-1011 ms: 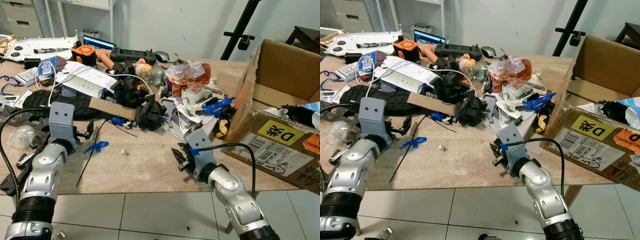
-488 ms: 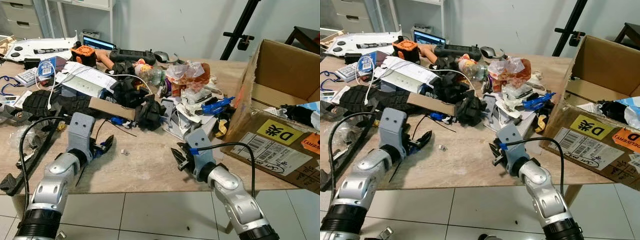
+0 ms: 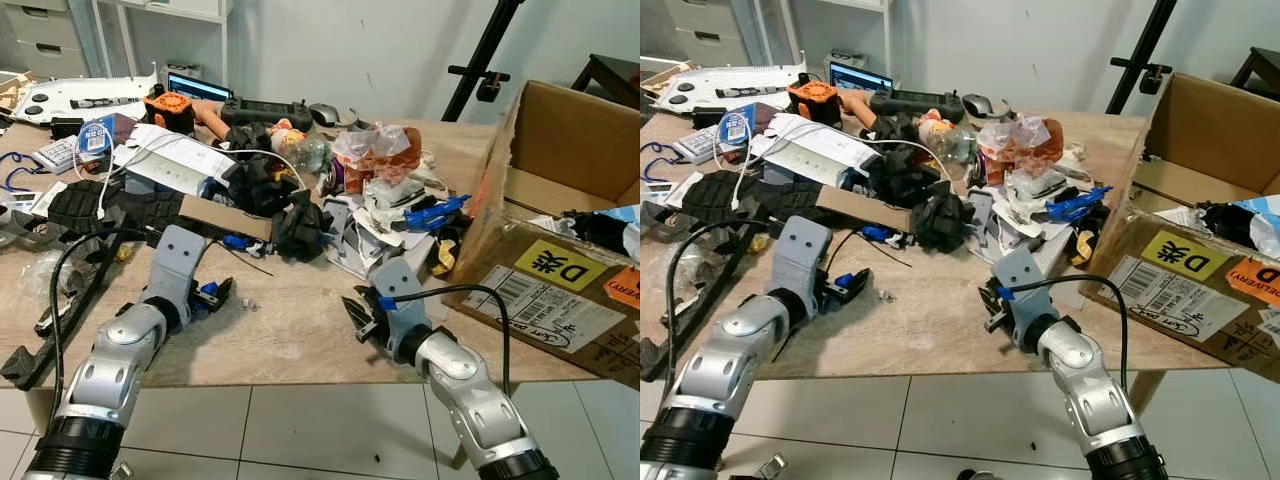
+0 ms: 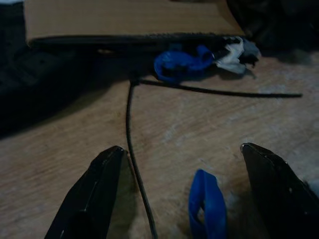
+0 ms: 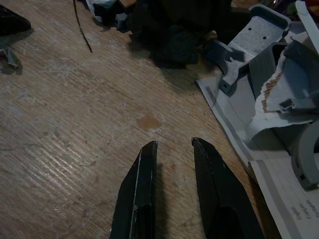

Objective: Picking trash to rubbish bin

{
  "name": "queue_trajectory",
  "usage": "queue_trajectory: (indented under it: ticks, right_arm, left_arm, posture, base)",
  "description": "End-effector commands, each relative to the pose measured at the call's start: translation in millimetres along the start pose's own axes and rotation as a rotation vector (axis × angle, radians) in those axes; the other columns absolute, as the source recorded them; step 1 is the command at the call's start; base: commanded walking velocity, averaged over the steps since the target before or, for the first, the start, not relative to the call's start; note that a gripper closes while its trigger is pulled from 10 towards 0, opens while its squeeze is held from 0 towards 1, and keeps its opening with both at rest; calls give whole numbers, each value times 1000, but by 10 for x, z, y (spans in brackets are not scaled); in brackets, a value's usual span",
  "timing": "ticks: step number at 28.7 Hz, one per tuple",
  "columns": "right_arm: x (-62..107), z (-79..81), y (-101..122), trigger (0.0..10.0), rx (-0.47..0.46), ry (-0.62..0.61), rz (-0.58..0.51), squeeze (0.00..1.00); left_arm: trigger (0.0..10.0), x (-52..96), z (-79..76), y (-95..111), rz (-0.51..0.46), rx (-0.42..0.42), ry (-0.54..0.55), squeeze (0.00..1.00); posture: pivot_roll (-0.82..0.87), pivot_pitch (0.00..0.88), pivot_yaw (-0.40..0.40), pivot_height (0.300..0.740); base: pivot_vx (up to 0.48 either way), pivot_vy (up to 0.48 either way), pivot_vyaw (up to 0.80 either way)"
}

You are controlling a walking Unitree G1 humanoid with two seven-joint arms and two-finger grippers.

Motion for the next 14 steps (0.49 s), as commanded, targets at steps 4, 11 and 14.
queue_trajectory:
  ticks: [4,11,14]
  right_arm:
    - [10,-1,-41,10000,-5,1,22,0]
    - [6,8,-47,10000,-4,4,25,0]
    - [5,6,-45,10000,-4,2,24,0]
  left_arm:
    - [10000,40,-219,-428,179,59,-84,0]
    - [0,51,-206,-443,198,33,-84,0]
    - [0,58,-195,-464,218,12,-81,0]
  posture:
    - [-26,160,-101,740]
    - [-25,158,-100,740]
    - [-25,158,-100,740]
  base:
    - [0,0,0]
    - [0,0,0]
    - [0,0,0]
Point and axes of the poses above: a point about 5 cm out from each wrist's last joint towards the gripper, its own x axis pointing back from the gripper into the wrist, its own y axis along the axis of the wrist's last joint, z = x × y, the point moved 5 cm from there along -x, pointing out of the wrist towards the gripper, and after that the axes turned 13 degrees about -x, right-handed, at the moved point
